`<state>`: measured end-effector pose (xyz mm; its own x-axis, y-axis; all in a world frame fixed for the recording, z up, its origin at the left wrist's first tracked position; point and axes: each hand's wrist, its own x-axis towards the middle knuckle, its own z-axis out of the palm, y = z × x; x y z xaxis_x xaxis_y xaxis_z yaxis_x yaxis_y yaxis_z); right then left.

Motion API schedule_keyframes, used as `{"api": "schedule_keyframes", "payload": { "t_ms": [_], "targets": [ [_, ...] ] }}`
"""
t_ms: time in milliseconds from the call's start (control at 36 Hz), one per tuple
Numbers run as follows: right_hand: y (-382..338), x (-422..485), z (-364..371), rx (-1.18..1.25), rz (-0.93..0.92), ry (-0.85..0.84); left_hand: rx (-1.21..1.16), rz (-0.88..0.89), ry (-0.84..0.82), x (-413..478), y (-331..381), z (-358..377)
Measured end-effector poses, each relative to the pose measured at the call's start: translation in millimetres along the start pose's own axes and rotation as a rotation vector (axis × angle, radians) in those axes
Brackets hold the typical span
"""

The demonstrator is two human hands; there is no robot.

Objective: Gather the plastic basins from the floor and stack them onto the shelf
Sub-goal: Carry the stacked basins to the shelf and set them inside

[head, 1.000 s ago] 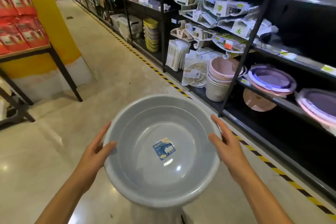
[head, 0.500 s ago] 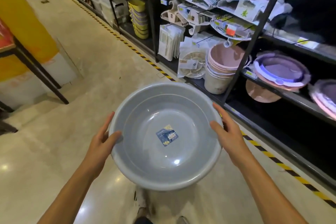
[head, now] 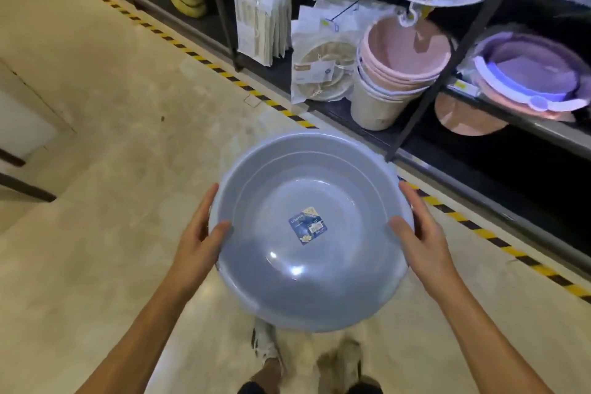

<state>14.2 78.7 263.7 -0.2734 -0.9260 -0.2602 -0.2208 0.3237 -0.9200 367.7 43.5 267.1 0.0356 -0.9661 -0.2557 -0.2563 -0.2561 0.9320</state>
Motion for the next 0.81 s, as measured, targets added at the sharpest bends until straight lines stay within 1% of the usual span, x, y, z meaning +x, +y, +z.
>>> {"api": "schedule_keyframes", "payload": {
  "t_ms": [83,167,361,500,639,806],
  "targets": [
    [42,40,23,0.003,0.024,0.028,0.032,-0.007,-0.005,49,-47,16],
    [98,86,45,0.007,0.026,0.044,0.048,-0.003,0.003,97,-107,40],
    [272,183,98,-0.026,0.004,-0.003,0.042,-0.021,0.021,176,-281,101],
    [381,229,131,-0.044,-0.013,-0.01,0.042,-0.033,0.029,217,-384,137],
    [461,257,154,-0.034,-0.042,-0.013,0.05,-0.006,0.033,245,-462,162],
    [517,284,166,-0.066,-0.08,0.028,0.037,0.027,0.039,271,-520,184]
  ]
}}
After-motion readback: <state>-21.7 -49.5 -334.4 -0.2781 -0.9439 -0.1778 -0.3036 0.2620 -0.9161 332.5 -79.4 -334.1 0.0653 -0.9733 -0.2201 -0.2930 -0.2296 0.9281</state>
